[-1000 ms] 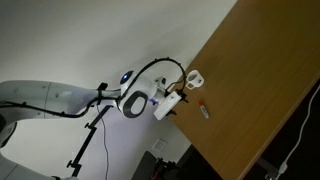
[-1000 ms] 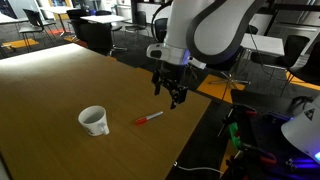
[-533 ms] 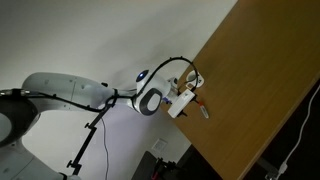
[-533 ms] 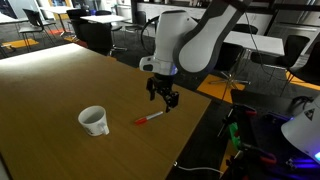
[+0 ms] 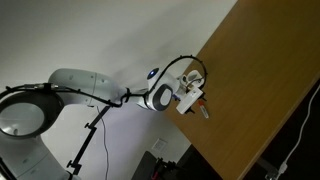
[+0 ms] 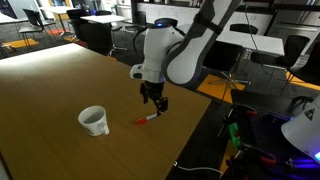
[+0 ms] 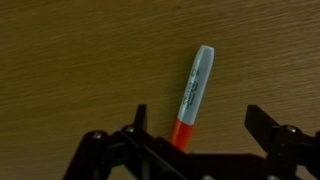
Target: Pick up the pen from the table and put it in the white mug cup.
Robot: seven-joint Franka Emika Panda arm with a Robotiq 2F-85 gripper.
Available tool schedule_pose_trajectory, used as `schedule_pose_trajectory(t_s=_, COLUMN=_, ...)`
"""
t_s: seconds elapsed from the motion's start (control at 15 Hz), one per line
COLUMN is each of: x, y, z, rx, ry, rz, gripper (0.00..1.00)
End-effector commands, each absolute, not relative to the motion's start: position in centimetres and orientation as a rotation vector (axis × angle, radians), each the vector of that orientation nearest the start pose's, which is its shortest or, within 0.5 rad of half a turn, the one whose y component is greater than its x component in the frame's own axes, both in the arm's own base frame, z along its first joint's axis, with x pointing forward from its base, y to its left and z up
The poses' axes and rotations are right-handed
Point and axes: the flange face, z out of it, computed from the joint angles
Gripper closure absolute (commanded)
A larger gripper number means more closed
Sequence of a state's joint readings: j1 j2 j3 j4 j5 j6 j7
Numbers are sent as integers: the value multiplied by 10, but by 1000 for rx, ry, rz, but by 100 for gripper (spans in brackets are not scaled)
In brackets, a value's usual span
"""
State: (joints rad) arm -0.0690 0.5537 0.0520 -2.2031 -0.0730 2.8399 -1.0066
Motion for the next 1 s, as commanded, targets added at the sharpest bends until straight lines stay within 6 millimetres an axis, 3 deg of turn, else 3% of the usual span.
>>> schedule_pose_trajectory(t_s=0.0, x=570, y=-4, z=125, rx=-2784, ry=-1540, rz=-131, gripper=0)
schedule_pose_trajectory(t_s=0.47, x=572, y=-2, z=104, rx=-2776, ry=-1511, rz=-116, gripper=0)
schedule_pose_trajectory(t_s=0.53, x=571, y=-3, z=102, rx=-2775, ry=-1507, rz=-115, gripper=9)
schedule_pose_trajectory(t_s=0.6, x=570, y=-3, z=100, rx=-2773, ry=-1505, rz=-113, gripper=28)
schedule_pose_trajectory(t_s=0.93, x=566, y=-5, z=94, rx=-2770, ry=-1491, rz=-106, gripper=66)
